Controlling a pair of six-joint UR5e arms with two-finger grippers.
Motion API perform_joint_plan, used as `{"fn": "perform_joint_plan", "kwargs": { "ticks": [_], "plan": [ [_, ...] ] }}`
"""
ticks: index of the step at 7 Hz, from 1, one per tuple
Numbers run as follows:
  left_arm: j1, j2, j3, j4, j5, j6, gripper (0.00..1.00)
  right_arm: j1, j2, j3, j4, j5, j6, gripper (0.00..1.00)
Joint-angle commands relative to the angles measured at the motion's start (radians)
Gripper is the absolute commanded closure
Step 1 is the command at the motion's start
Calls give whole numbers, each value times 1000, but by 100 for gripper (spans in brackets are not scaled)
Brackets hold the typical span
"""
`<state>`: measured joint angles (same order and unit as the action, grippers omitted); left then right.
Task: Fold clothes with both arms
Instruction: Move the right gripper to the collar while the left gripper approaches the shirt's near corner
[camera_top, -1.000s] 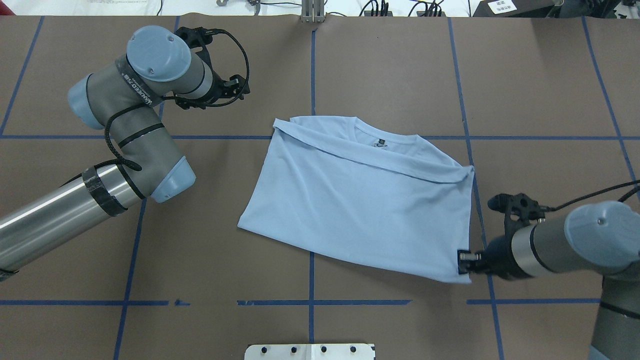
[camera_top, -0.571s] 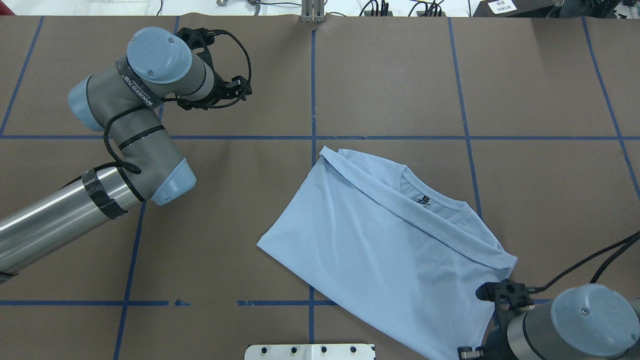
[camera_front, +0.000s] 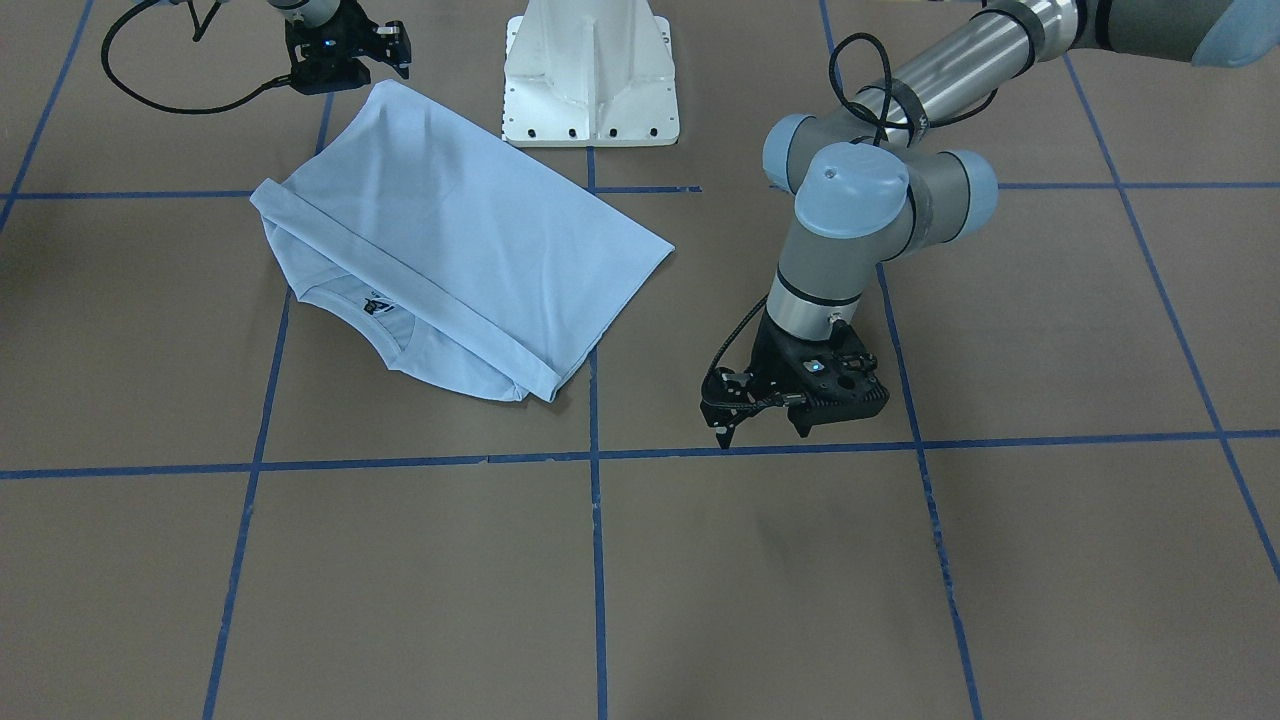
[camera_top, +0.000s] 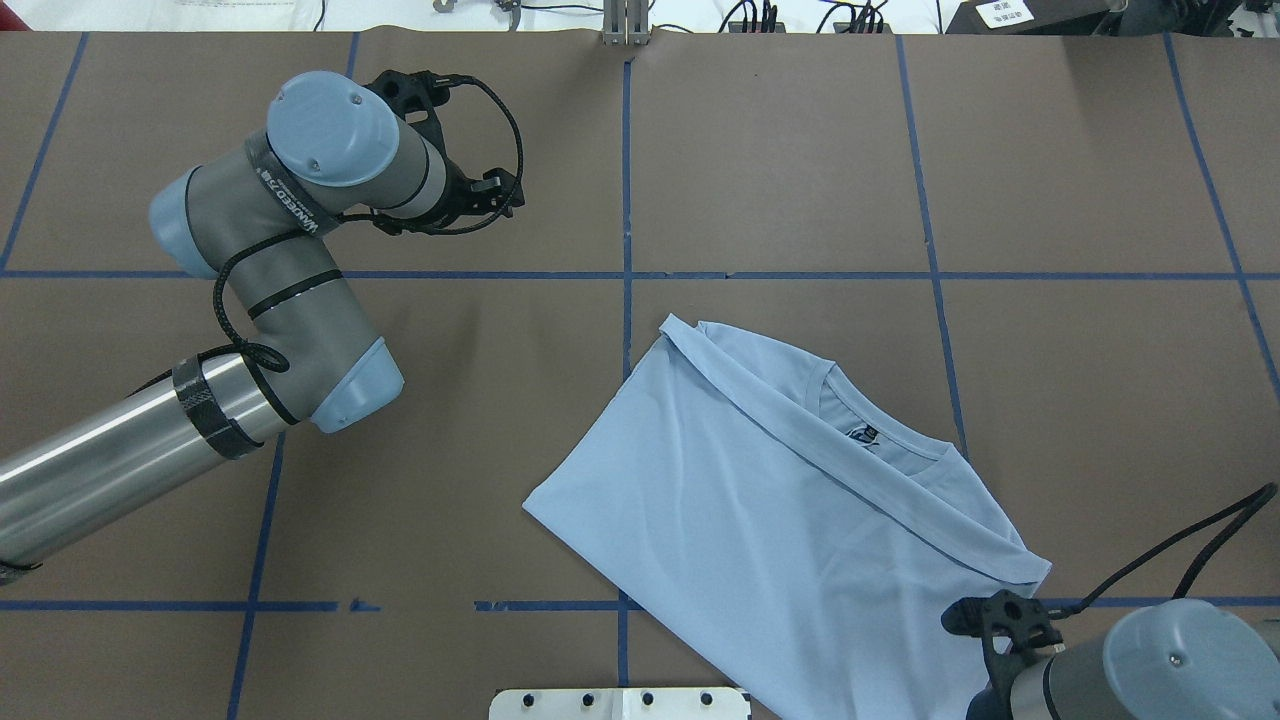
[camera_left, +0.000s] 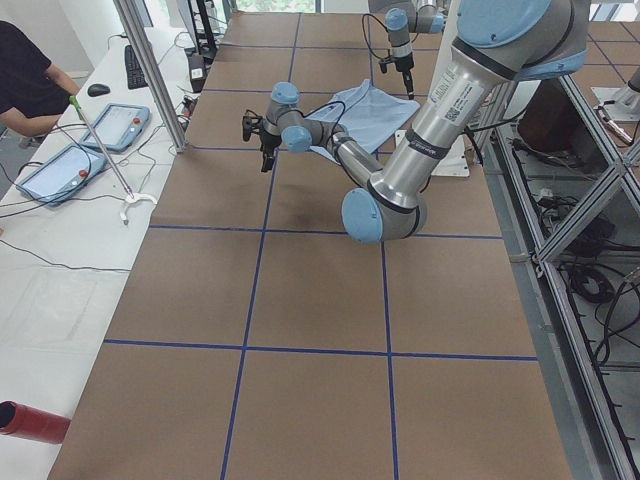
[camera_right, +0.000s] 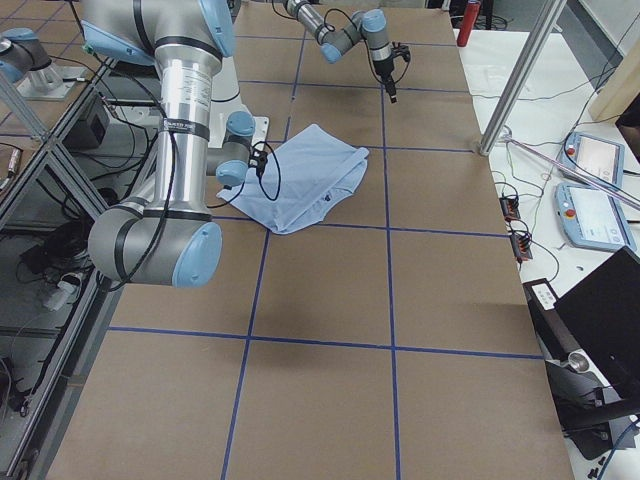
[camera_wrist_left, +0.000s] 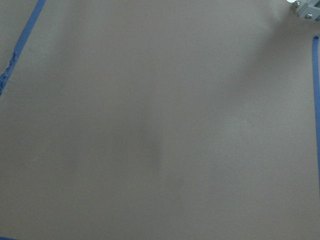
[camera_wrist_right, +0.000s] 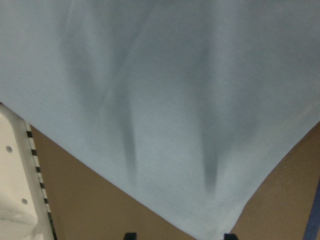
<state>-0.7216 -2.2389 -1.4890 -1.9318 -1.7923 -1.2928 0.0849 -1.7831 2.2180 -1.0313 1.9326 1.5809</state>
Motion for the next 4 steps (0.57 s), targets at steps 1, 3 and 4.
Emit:
{"fn": "perform_joint_plan", "kwargs": {
  "ticks": [1, 3, 4],
  "plan": [
    [43, 42, -112, 17, -54, -22, 1, 213, 11, 46, 0, 9, -5, 0],
    [169, 107, -277, 113, -67, -185, 1, 376, 88, 45, 0, 8, -13, 0],
    [227, 108, -307, 155, -61, -297, 1, 436, 115, 40, -1, 5, -15, 0]
  ]
}}
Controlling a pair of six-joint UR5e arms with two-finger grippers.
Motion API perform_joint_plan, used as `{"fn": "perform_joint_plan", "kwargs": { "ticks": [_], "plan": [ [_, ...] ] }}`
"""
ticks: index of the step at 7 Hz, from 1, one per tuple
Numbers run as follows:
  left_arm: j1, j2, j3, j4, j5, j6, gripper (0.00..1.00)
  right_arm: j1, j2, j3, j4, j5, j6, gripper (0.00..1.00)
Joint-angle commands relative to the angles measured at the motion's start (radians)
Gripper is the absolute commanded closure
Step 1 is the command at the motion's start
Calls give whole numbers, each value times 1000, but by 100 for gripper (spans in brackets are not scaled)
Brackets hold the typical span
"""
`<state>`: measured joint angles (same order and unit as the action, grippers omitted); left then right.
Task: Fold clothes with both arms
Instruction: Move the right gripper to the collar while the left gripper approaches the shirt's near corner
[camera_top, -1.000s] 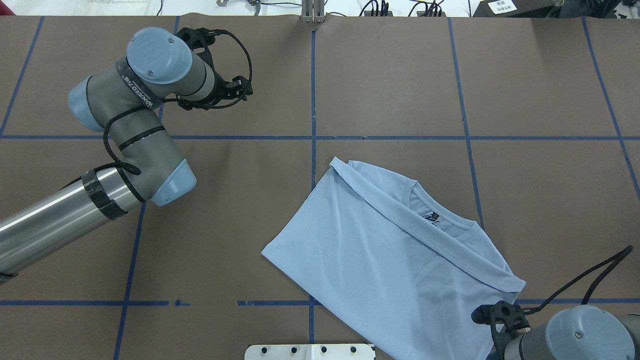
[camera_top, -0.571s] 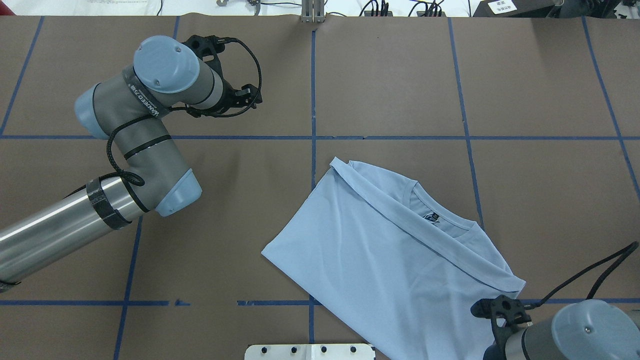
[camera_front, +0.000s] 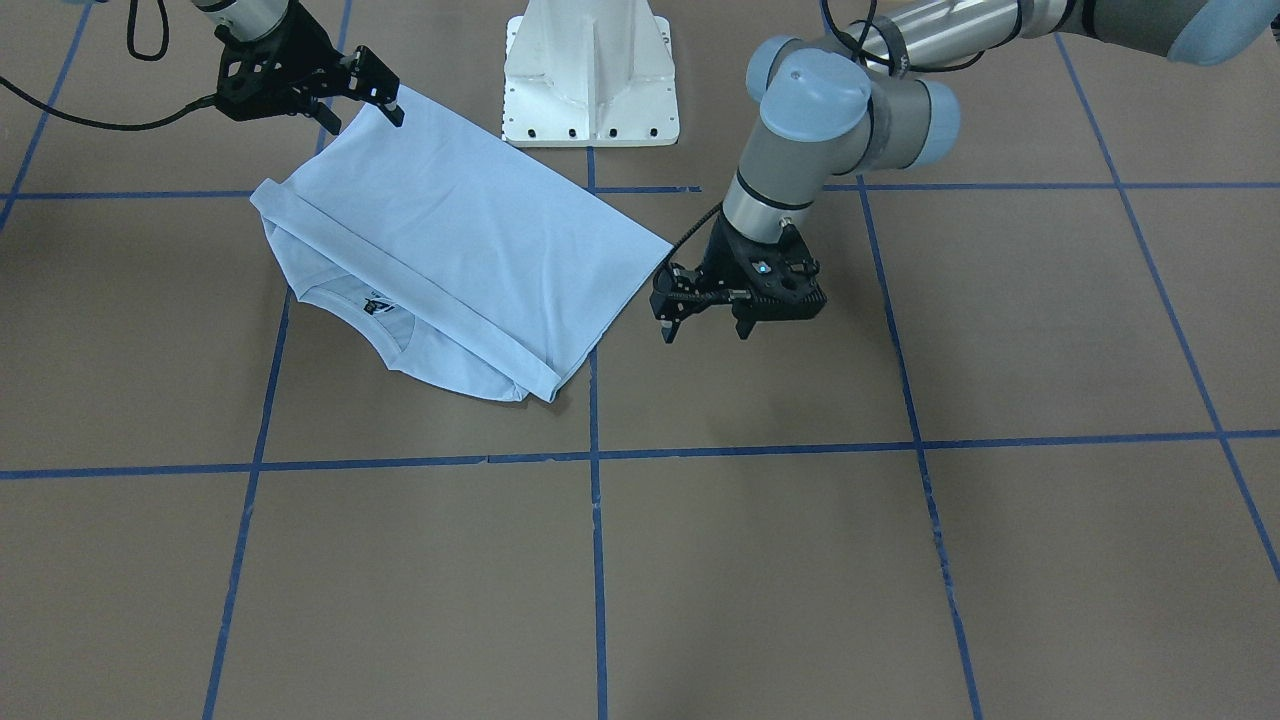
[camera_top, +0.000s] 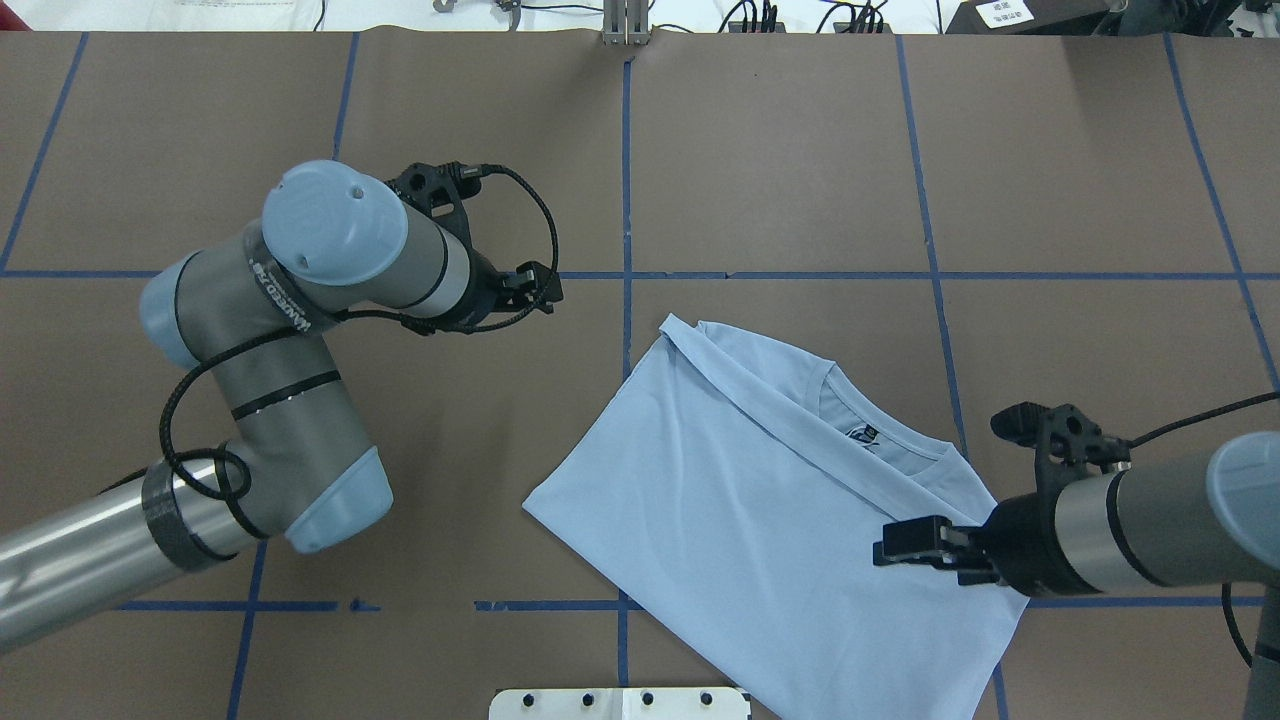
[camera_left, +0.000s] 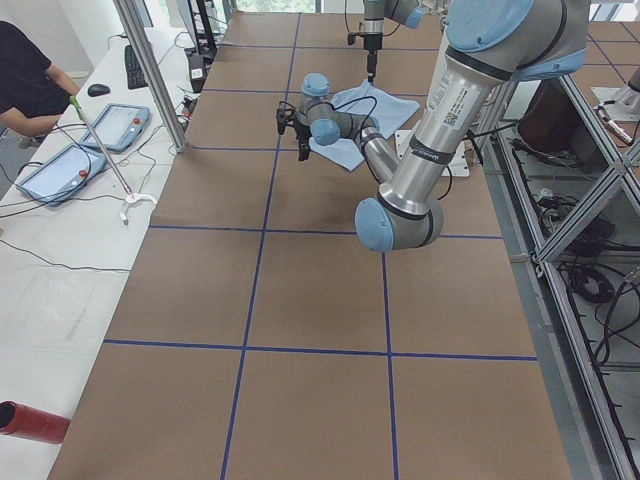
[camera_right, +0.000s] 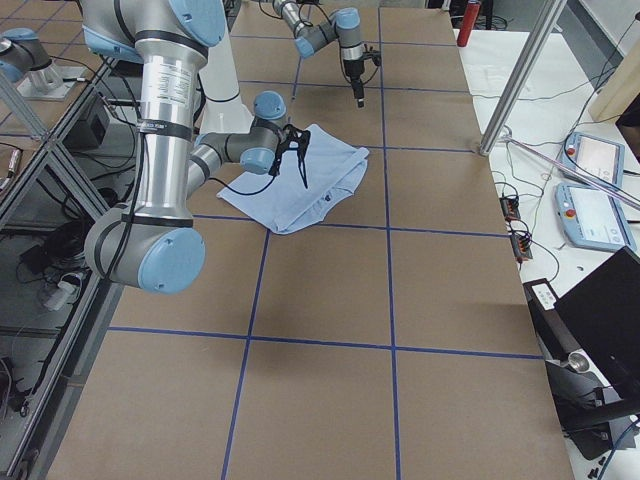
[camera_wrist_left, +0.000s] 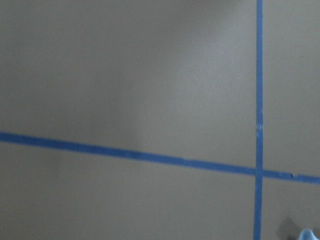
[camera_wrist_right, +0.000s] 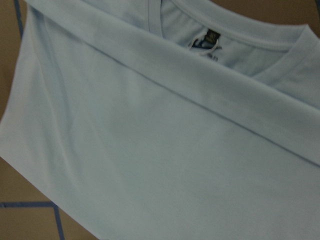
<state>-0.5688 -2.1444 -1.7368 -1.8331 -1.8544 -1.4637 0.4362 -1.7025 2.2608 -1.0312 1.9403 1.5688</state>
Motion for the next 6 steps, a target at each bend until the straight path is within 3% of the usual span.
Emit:
{"fn": "perform_joint_plan", "kwargs": {
  "ticks": [1, 3, 6],
  "plan": [
    [125, 15, -60, 60, 4, -259, 1, 151, 87, -9, -9, -1, -3, 0],
    [188, 17, -58, 118, 70, -395, 1, 179, 158, -40, -12, -9, -4, 0],
    [210, 20, -20, 120, 95, -405, 2, 176, 161, -43, -12, -11, -4, 0]
  ]
}}
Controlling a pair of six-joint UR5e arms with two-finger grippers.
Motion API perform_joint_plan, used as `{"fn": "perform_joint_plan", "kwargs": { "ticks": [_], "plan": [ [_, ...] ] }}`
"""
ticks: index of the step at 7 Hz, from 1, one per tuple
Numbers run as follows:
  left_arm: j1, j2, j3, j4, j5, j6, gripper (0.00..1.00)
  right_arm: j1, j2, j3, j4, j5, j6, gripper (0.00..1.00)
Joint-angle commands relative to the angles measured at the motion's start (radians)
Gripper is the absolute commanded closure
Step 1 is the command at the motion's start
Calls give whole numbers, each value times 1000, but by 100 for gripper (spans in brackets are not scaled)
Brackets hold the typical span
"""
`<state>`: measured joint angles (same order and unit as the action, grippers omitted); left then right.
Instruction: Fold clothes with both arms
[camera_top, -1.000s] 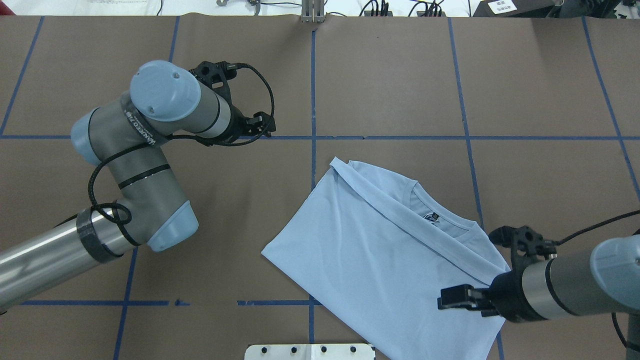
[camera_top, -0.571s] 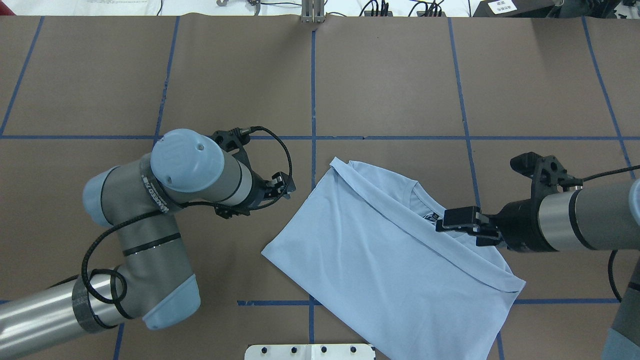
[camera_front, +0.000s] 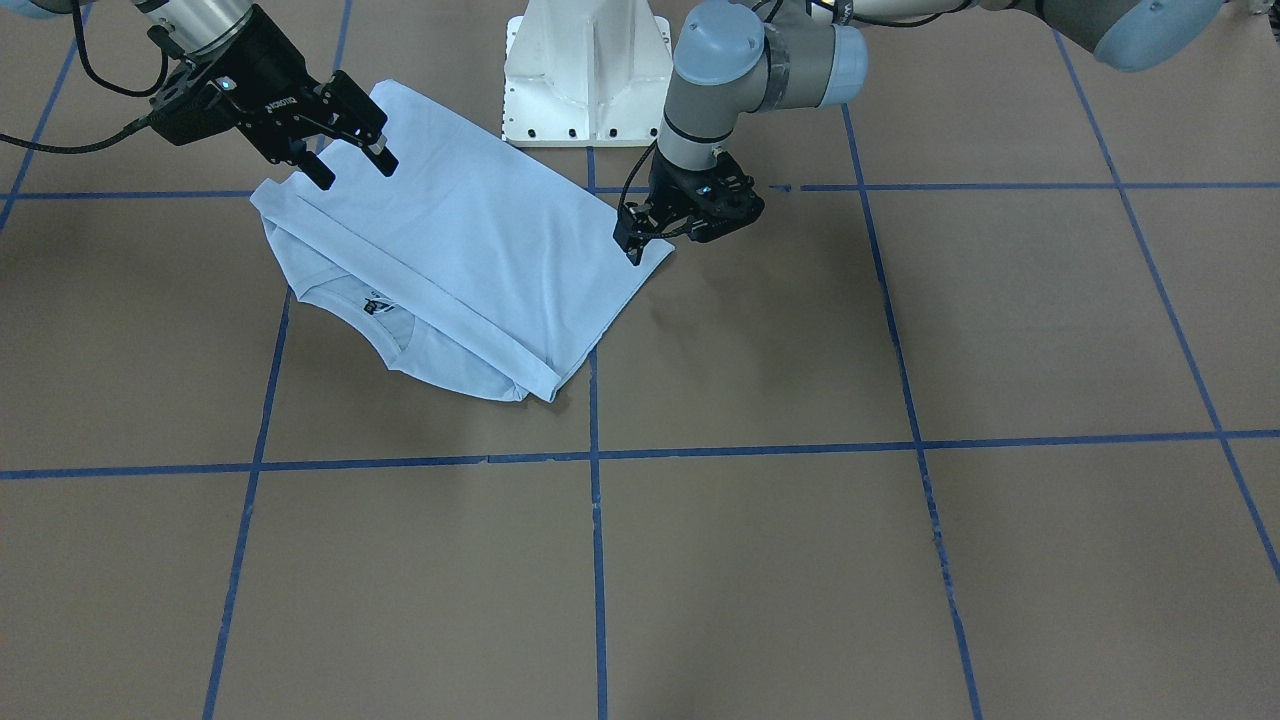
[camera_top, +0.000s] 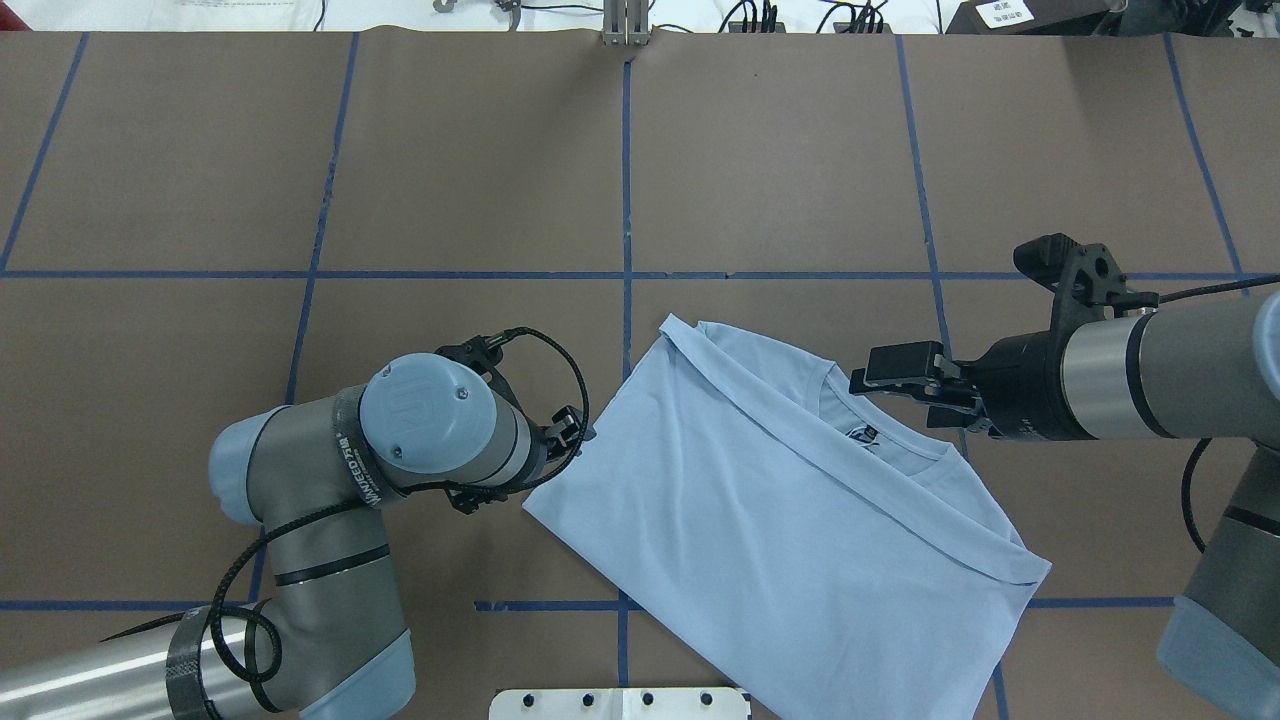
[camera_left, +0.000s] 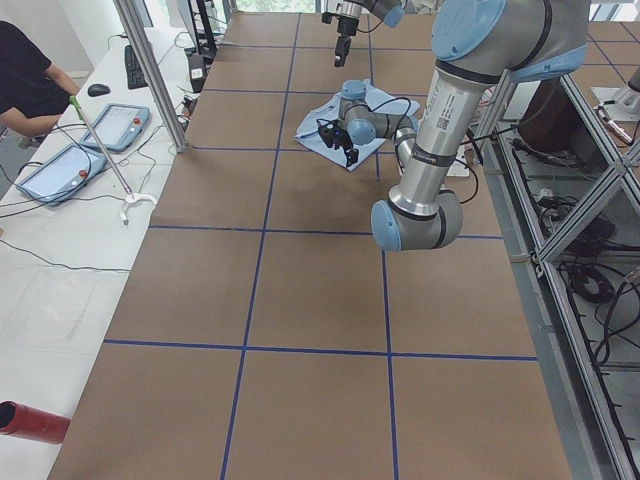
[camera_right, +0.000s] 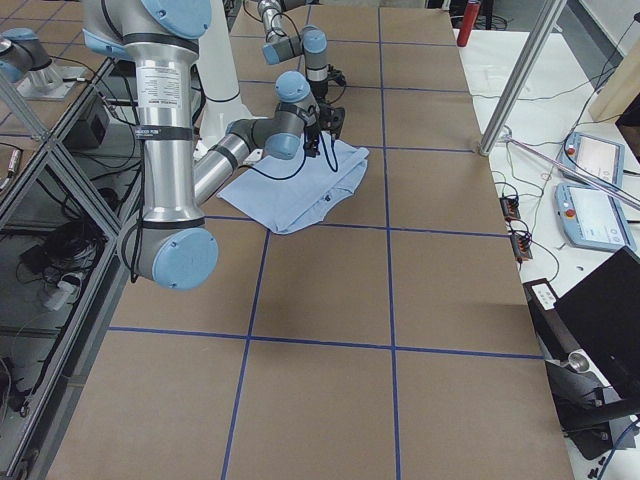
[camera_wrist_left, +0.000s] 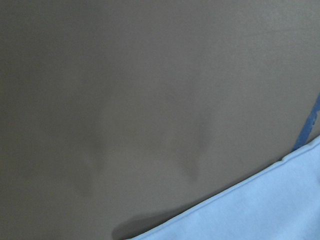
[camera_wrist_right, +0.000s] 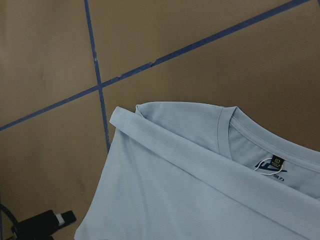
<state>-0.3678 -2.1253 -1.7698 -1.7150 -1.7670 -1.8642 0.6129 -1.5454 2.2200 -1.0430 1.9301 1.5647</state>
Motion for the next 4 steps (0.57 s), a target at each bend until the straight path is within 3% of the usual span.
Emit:
{"fn": "perform_joint_plan", "kwargs": {
  "ticks": [1, 4],
  "plan": [
    [38, 1, 26, 3, 42, -6, 3, -2, 4, -2, 0, 0, 0, 0],
    [72, -1, 30, 3, 47, -46, 10, -2, 4, -2, 0, 0, 0, 0]
  ]
}}
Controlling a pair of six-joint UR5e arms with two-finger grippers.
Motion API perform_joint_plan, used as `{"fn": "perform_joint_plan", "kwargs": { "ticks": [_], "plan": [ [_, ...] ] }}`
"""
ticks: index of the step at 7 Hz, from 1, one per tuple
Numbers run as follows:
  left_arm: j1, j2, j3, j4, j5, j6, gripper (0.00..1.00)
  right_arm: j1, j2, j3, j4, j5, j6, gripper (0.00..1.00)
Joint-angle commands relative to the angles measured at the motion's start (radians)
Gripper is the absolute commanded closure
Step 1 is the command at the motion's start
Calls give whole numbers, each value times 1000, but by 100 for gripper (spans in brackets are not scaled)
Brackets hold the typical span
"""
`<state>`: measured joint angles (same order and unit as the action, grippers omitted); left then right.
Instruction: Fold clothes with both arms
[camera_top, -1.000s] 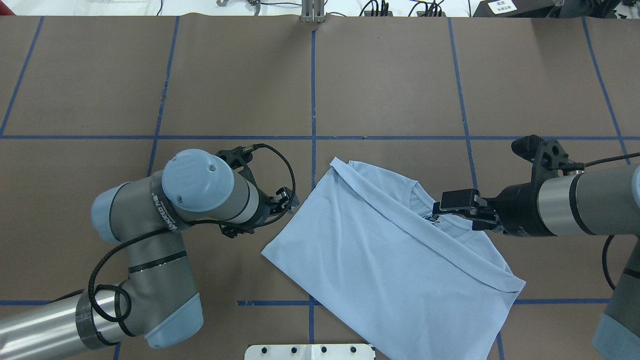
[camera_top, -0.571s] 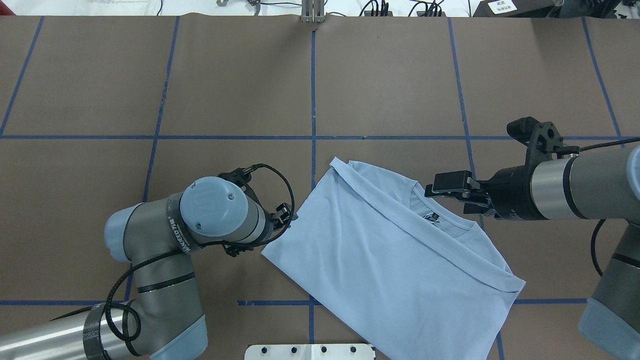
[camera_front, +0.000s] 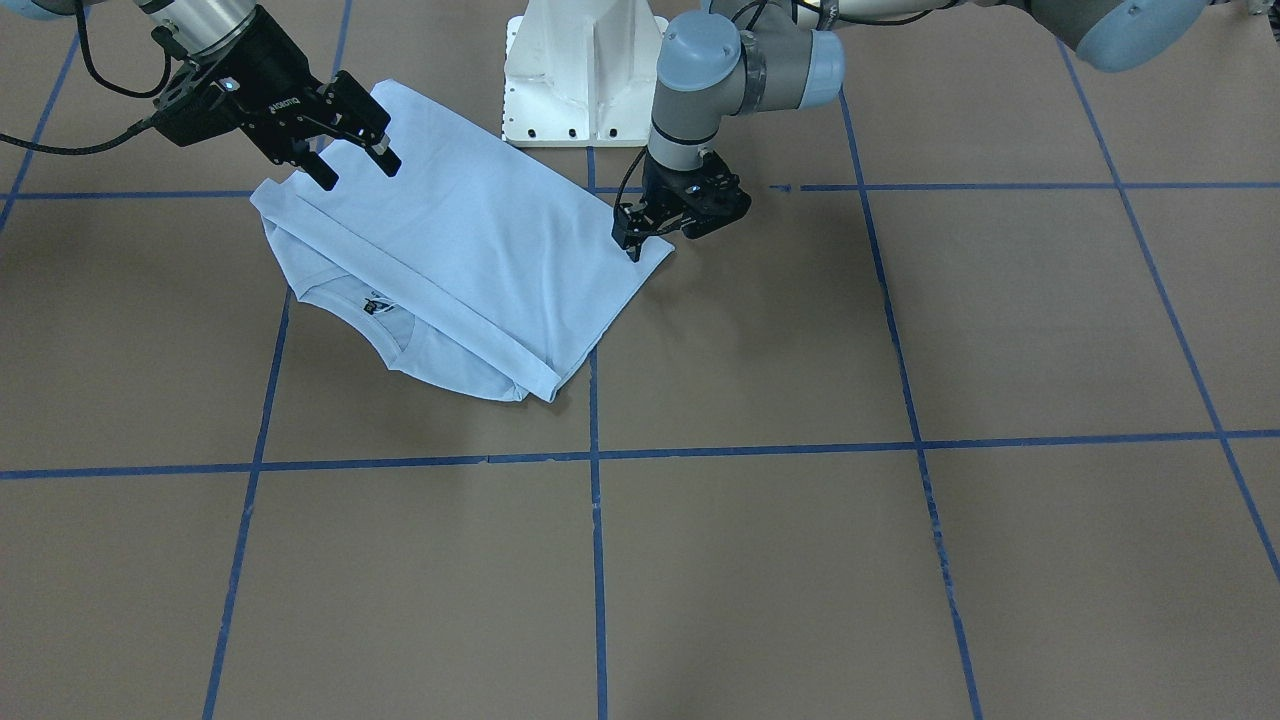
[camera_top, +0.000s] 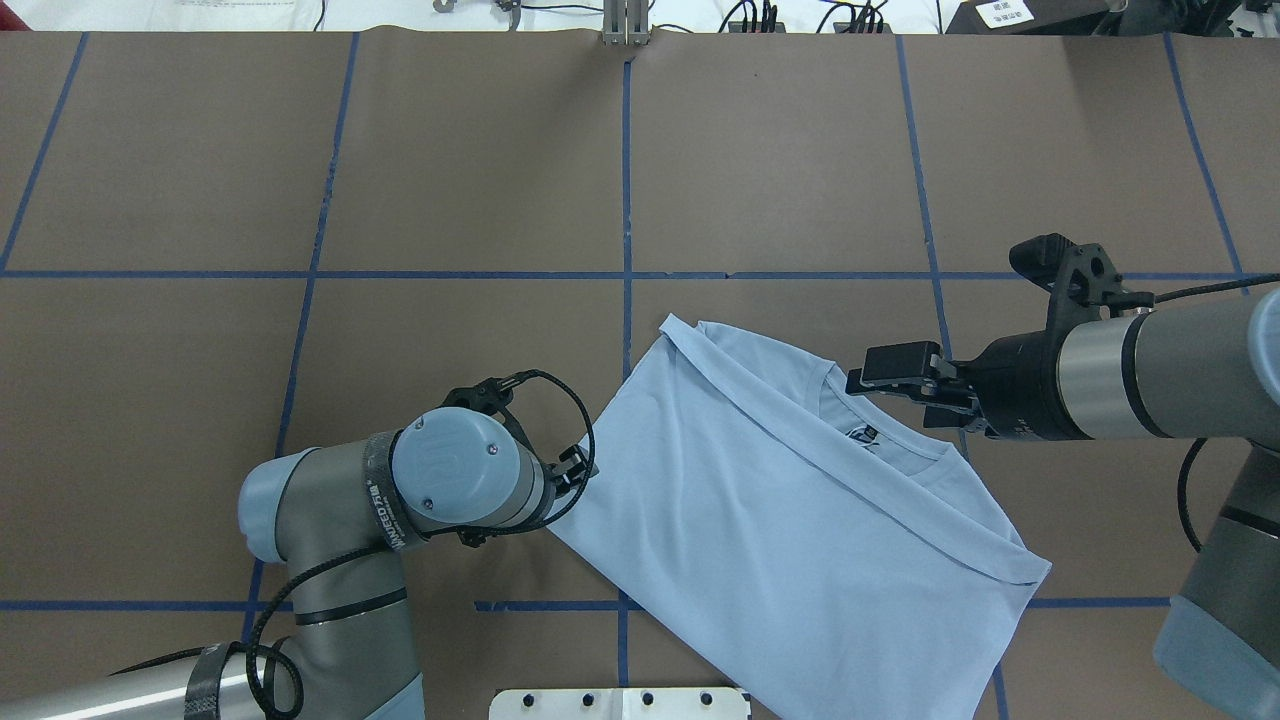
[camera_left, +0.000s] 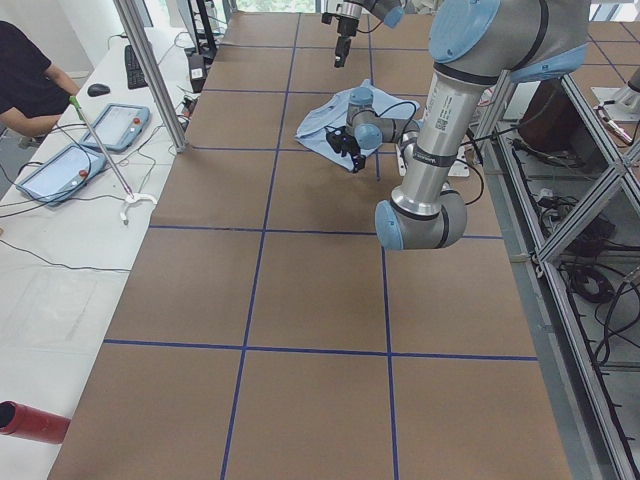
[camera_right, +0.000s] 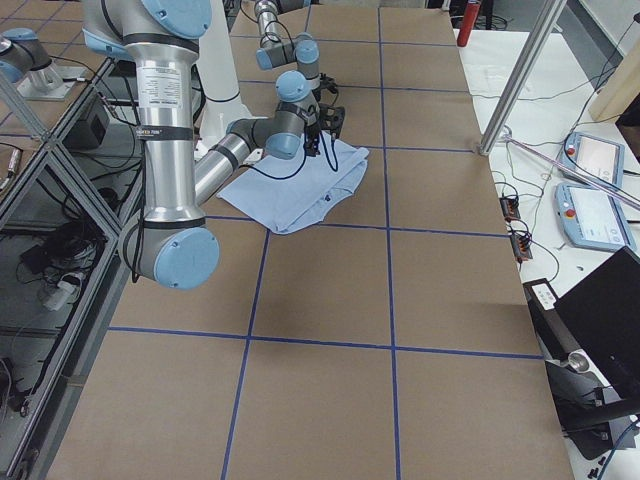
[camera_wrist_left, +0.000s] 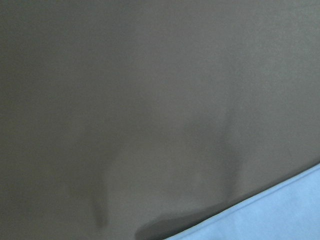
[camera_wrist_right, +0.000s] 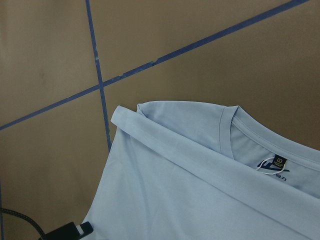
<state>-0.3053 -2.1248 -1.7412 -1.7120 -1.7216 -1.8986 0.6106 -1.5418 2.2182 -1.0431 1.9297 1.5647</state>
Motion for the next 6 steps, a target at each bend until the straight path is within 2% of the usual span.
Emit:
{"fn": "perform_joint_plan", "kwargs": {
  "ticks": [1, 3, 4, 5, 6],
  "plan": [
    [8, -3, 6, 0, 4, -11, 14, 1, 0, 0, 0, 0, 0, 0],
    [0, -4, 14, 0, 22, -11, 22, 1, 3, 0, 0, 0, 0, 0],
    [-9, -3, 14, 0, 23, -11, 29, 0, 3, 0, 0, 0, 0, 0],
    [-17, -3, 14, 0, 23, -11, 40, -2, 5, 1, 0, 2, 0, 0],
    [-15, -4, 14, 0, 23, -11, 59, 0, 5, 1, 0, 2, 0, 0]
  ]
}}
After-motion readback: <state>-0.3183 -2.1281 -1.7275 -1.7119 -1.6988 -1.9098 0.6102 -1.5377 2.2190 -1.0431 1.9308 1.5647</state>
